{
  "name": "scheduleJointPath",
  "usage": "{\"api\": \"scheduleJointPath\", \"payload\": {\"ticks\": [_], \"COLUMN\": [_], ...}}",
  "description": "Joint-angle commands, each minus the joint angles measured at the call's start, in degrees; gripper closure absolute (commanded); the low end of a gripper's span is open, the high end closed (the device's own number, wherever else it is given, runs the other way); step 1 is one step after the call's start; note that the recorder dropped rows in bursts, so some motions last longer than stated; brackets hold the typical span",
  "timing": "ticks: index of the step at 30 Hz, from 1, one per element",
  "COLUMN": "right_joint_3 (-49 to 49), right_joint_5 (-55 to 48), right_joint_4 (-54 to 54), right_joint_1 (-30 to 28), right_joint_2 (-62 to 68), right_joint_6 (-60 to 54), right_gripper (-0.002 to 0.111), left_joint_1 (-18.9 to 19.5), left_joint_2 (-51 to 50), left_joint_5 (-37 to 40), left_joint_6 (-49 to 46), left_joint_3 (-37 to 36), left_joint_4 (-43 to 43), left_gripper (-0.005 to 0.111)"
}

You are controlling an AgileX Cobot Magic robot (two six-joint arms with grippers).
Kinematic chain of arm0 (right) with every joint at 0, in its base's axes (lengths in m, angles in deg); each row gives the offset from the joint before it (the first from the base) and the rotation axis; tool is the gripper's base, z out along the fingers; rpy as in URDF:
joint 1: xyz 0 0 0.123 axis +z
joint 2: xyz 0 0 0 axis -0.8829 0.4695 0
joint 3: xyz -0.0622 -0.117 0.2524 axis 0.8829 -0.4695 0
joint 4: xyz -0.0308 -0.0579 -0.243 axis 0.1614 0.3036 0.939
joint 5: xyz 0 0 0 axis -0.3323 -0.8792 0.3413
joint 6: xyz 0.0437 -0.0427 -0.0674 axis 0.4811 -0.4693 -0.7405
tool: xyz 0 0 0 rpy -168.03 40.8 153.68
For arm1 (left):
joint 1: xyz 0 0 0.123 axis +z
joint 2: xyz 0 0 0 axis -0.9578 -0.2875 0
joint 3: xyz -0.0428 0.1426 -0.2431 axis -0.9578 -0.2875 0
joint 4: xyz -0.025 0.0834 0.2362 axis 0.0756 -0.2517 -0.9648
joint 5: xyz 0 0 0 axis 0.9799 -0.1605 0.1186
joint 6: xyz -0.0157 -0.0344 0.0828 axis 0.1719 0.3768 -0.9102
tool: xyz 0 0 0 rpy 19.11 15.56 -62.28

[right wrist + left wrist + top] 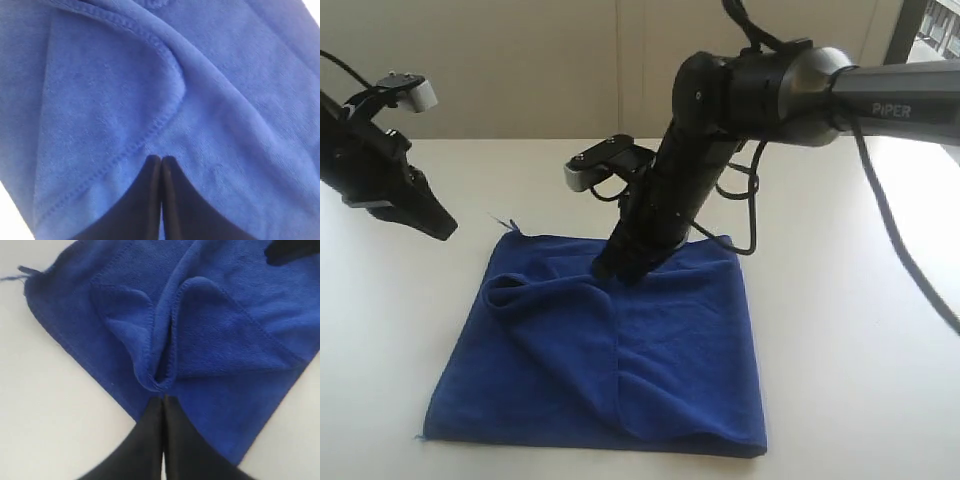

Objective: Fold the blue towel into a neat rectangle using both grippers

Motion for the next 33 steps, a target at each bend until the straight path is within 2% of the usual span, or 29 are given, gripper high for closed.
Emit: {"api": "scheduleJointPath", "payload": {"ticks": [1, 3, 9, 11, 14, 16, 18, 23, 28, 33], "right_joint_3": [-3.15, -4.0, -4.14, -4.14, -4.14, -4.14, -4.14, -4.14, -4.14, -4.14], "right_joint_5": [6.46, 8.56, 10.07, 10.92, 12.5, 12.62, 12.62, 14.02, 14.86, 14.84], "right_joint_4": [-1.18, -1.18, -0.74, -0.74, -0.85, -1.02, -1.02, -1.45, -4.08, -8.56], "right_joint_1": [4.13, 5.32, 5.46, 4.34, 2.07, 0.93, 0.31, 0.2, 0.2, 0.2], "right_joint_2": [0.35, 1.32, 4.03, 3.62, 2.75, 2.64, 2.89, 4.01, 4.69, 5.22], "right_joint_6": [-2.82, -2.82, -2.71, -2.61, -2.17, -2.17, -2.17, -2.5, -4.15, -8.29], "right_gripper": [0.108, 0.108, 0.108, 0.108, 0.104, 0.098, 0.09, 0.071, 0.071, 0.071], "left_joint_1": [-2.62, -5.0, -10.76, -11.75, -12.42, -12.54, -12.54, -12.54, -12.64, -12.61], "left_joint_2": [-4.9, -6.82, -11.48, -12.42, -13.8, -14.68, -15.6, -16.8, -16.78, -16.56], "left_joint_5": [3.09, 2.15, -4.26, -5.52, -7.25, -8.44, -10.09, -11.93, -11.93, -7.87], "left_joint_6": [-4.95, -7.75, -8.01, -8.01, -8.5, -9.09, -8.97, -8.64, -8.76, -8.76], "left_joint_3": [6.99, 8.57, 9.56, 9.56, 9.59, 9.59, 9.59, 9.59, 9.59, 9.59], "left_joint_4": [-0.45, -2.09, -9.18, -10.65, -11.62, -11.76, -12.75, -13.68, -13.78, -13.57], "left_gripper": [0.107, 0.107, 0.106, 0.1, 0.081, 0.069, 0.064, 0.067, 0.067, 0.067]}}
